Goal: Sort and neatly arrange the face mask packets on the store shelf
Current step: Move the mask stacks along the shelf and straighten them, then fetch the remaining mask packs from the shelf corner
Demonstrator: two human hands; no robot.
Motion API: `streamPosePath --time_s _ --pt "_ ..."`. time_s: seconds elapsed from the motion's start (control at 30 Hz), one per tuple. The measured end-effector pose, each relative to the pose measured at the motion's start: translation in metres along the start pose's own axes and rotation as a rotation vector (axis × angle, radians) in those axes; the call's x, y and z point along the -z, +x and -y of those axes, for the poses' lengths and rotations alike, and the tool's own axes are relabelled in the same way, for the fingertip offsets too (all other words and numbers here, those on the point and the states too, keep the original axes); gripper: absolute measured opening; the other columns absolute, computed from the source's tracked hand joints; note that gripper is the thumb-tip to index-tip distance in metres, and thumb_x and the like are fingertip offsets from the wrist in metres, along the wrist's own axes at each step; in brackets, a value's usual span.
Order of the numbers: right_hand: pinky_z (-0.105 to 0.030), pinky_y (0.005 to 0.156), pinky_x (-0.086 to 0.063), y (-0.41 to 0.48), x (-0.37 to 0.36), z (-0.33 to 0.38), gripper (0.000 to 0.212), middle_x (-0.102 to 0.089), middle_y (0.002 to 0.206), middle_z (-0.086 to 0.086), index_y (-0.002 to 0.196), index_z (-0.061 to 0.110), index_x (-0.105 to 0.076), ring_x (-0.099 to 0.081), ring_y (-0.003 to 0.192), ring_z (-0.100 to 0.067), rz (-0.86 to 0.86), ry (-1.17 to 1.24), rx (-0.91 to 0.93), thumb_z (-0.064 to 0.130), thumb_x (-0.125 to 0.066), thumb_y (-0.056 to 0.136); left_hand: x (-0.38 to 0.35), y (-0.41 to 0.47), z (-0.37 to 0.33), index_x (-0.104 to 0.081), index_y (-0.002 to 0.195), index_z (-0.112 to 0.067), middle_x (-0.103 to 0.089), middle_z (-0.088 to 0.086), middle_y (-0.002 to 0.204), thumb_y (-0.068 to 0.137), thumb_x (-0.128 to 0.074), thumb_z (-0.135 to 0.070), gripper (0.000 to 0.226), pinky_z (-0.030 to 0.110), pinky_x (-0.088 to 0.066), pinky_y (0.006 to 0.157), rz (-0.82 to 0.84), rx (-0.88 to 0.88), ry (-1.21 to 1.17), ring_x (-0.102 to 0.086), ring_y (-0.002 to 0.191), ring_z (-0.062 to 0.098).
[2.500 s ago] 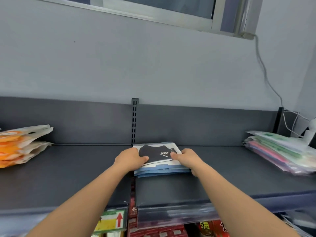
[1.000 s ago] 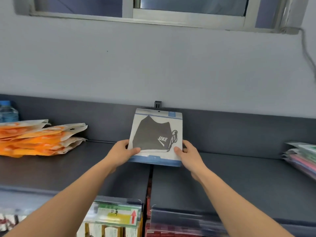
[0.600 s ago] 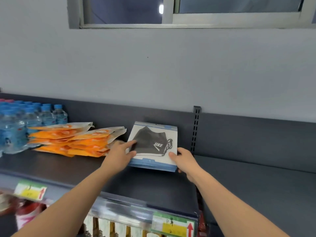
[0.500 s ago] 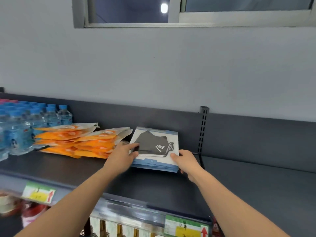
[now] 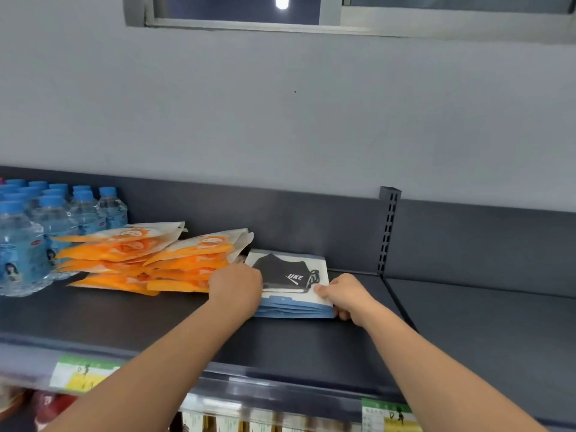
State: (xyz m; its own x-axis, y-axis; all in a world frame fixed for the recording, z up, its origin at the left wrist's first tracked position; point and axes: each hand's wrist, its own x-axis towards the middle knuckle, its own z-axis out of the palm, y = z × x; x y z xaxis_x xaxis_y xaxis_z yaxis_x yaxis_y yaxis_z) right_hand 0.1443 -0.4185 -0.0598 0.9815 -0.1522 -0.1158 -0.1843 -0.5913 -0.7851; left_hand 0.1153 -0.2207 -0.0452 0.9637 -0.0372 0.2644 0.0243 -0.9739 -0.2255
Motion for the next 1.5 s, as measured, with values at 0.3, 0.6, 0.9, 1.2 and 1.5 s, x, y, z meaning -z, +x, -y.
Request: streamPosePath --time_s 0.3,0.6,0.9,1.2,1.5 --pt "-0.028 0.05 -0.029 -0.005 -0.006 0.006 0.04 -0.047 0.067 0.002 0.063 0.018 -0.04 -0.041 0.06 -0.015 -0.112 -0.125 0.05 0.039 -0.061 0.089 0.002 0.001 0.001 -0.059 0.122 -0.018 -0.054 0.006 0.119 0.091 -0.058 -0.012 0.032 0.028 -0.044 0.061 -0.012 -0.102 0.014 -0.062 0.1 0.023" --pt "-0.03 0.1 -0.041 -0.024 0.03 -0.014 0.051 -0.057 0.137 0.0 0.135 0.016 -0.056 -0.053 0.125 -0.018 -0.144 -0.015 0.139 0.044 -0.06 0.092 0.018 0.014 -0.037 -0.063 0.109 -0.018 -0.057 0.002 0.11 0.095 -0.049 -0.02 0.02 0.032 -0.039 0.064 -0.119 -0.17 -0.081 -0.062 0.1 0.024" --pt "-0.026 0.092 -0.044 -0.049 0.157 -0.1 0.034 -0.066 0.12 0.005 0.119 0.019 -0.067 -0.058 0.113 -0.014 -0.306 -0.028 0.069 0.037 -0.065 0.09 0.048 0.019 -0.17 -0.065 0.103 -0.017 -0.063 0.002 0.108 0.097 -0.047 -0.032 0.024 0.034 -0.047 0.074 -0.195 -0.346 -0.339 -0.06 0.102 0.026" --pt "-0.025 0.083 -0.044 -0.085 0.314 -0.215 0.023 -0.069 0.106 0.004 0.105 0.018 -0.072 -0.062 0.104 -0.015 -0.518 -0.068 -0.048 0.034 -0.067 0.089 0.098 -0.001 -0.354 -0.066 0.103 -0.017 -0.064 0.0 0.105 0.098 -0.046 -0.032 0.025 0.03 -0.04 0.064 -0.229 -0.487 -0.348 -0.062 0.095 0.022" --pt "-0.027 0.083 -0.044 -0.105 0.442 -0.286 0.02 -0.072 0.103 -0.001 0.102 0.016 -0.074 -0.063 0.1 -0.018 -0.706 -0.128 -0.096 0.03 -0.065 0.09 0.15 -0.027 -0.513 -0.063 0.092 -0.015 -0.064 0.0 0.095 0.097 -0.049 -0.031 0.021 0.03 -0.04 0.062 -0.224 -0.592 -0.441 -0.058 0.085 0.022"
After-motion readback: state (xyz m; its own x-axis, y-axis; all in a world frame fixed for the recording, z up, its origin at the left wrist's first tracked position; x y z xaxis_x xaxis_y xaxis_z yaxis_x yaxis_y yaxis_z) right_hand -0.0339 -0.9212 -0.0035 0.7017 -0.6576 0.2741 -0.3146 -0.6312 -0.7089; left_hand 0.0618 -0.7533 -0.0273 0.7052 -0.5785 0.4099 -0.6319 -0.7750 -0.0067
